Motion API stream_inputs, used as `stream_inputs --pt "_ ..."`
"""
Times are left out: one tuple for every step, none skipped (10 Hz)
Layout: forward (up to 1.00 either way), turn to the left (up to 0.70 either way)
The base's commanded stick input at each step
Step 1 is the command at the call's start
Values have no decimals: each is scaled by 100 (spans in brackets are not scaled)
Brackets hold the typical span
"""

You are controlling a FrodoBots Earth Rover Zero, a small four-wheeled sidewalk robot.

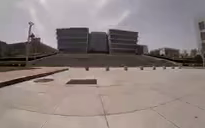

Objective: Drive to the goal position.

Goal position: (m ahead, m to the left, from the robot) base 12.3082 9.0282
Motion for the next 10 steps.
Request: stream_inputs --pt "100 0" --pt "100 0" --pt "100 -2" --pt "100 -4" --pt "100 -6" --pt "100 -15" --pt "100 -32" --pt "100 -32" --pt "100 -23" --pt "100 0"
